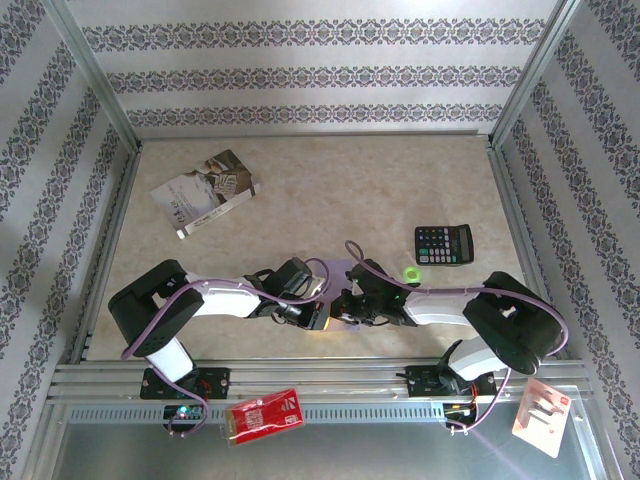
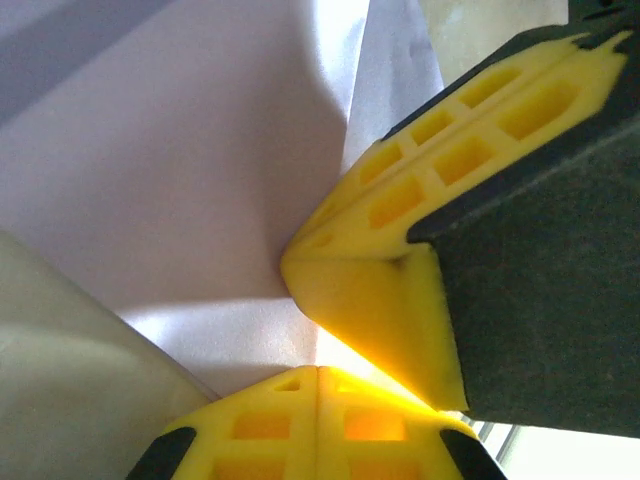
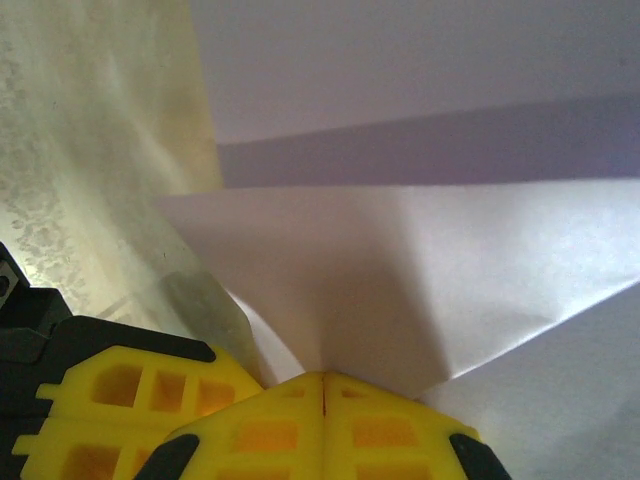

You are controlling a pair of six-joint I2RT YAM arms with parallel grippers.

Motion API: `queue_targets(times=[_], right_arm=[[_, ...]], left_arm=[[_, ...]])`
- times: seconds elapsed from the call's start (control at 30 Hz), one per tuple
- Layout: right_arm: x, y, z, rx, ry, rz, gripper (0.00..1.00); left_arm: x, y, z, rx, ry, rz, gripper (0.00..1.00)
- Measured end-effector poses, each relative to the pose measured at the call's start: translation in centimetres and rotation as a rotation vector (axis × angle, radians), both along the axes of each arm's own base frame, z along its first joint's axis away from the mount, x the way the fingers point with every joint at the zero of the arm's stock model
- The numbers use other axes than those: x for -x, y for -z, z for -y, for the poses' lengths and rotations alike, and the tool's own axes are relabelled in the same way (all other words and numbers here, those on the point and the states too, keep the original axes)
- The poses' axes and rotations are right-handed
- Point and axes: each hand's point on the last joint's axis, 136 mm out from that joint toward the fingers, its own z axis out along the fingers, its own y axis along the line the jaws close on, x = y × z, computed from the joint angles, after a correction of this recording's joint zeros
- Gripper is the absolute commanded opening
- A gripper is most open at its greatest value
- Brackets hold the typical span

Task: Fold a paper plane with a square sheet of paper (pick it up from the middle)
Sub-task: Fold the triangle a second time at the center of the table.

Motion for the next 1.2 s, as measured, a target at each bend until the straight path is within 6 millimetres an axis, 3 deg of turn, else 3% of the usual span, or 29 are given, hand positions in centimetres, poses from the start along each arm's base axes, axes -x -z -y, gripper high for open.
queue_targets(times=[1.0, 1.2], right_arm=[[-5.3, 0.1, 5.6, -0.028, 0.153, -0.05, 0.0], [-7.0, -0.1, 7.6, 0.014, 0.205, -0.033, 0.0]], left_arm=[[-0.3, 0.0, 0.0, -0.011, 0.053, 0.06, 0.0], [-0.4, 0.0, 0.1, -0.013, 0.058, 0.065, 0.0]])
